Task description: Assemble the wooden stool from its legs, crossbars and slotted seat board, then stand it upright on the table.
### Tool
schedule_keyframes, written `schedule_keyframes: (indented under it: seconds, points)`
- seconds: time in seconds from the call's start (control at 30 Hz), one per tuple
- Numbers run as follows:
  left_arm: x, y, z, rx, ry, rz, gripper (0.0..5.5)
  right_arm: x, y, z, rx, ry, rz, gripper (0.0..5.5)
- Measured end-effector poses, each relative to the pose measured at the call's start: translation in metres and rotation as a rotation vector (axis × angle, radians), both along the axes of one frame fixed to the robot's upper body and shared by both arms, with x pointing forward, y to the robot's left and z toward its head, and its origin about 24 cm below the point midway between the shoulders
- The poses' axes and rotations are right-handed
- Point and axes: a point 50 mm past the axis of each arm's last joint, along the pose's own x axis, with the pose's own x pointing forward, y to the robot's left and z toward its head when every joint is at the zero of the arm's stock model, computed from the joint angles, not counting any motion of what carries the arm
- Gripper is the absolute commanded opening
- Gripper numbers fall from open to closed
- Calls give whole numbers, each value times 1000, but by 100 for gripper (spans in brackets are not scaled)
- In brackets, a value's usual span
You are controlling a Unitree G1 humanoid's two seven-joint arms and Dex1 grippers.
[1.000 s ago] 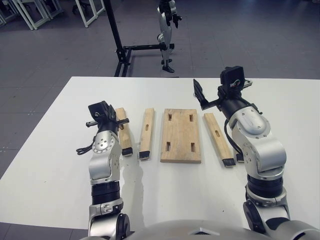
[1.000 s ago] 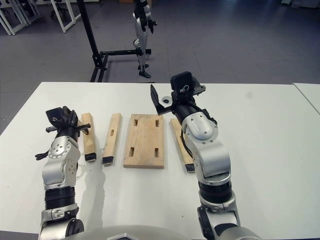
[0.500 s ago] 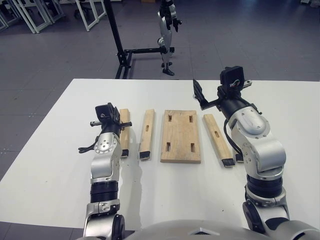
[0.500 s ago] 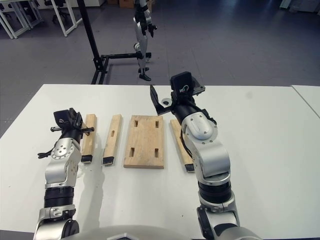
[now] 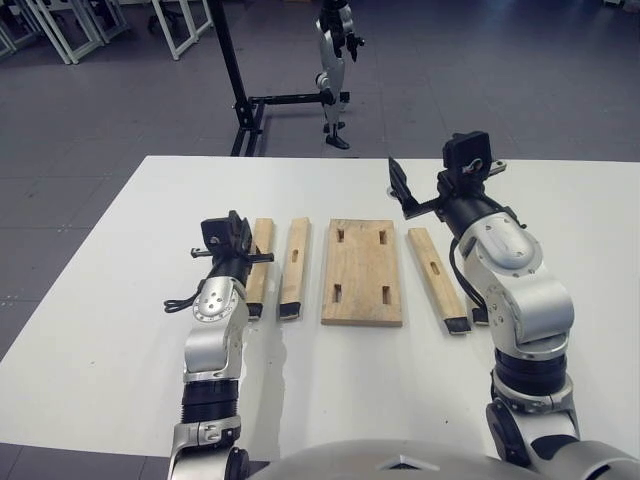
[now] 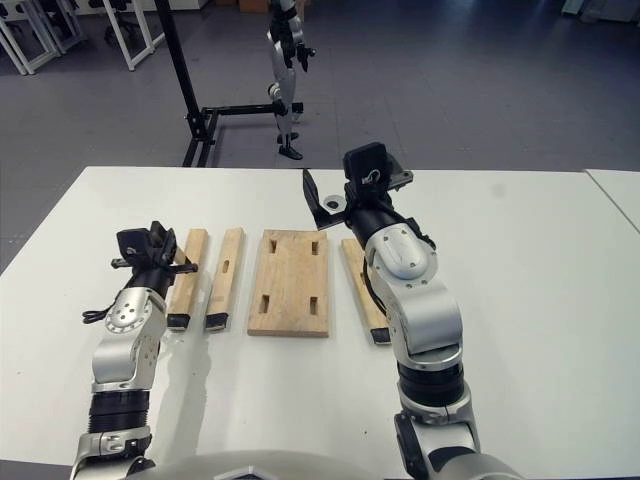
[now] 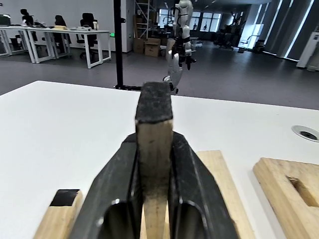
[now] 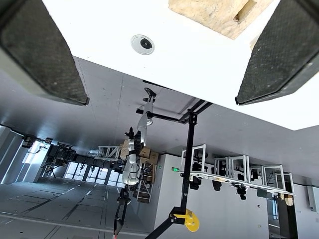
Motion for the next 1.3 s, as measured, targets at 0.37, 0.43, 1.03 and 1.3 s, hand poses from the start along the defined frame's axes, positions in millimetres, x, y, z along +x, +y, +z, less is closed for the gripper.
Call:
schedule_keyframes:
  seconds: [0.37,0.43,1.03,1.3]
  points:
    - [0,-1,-2,-11,95,-40,242,0,1,0,0,1,3,549]
    - [4,-2,11,-11,61,-47,278,0,1,0,0,1,4,549]
    - [41,-6,112,16,12,-63,294,-1,2,-1,3,-1,-9,549]
    - [38,-2,225,-6,-480,-94,294,-2,2,0,3,-4,-8,549]
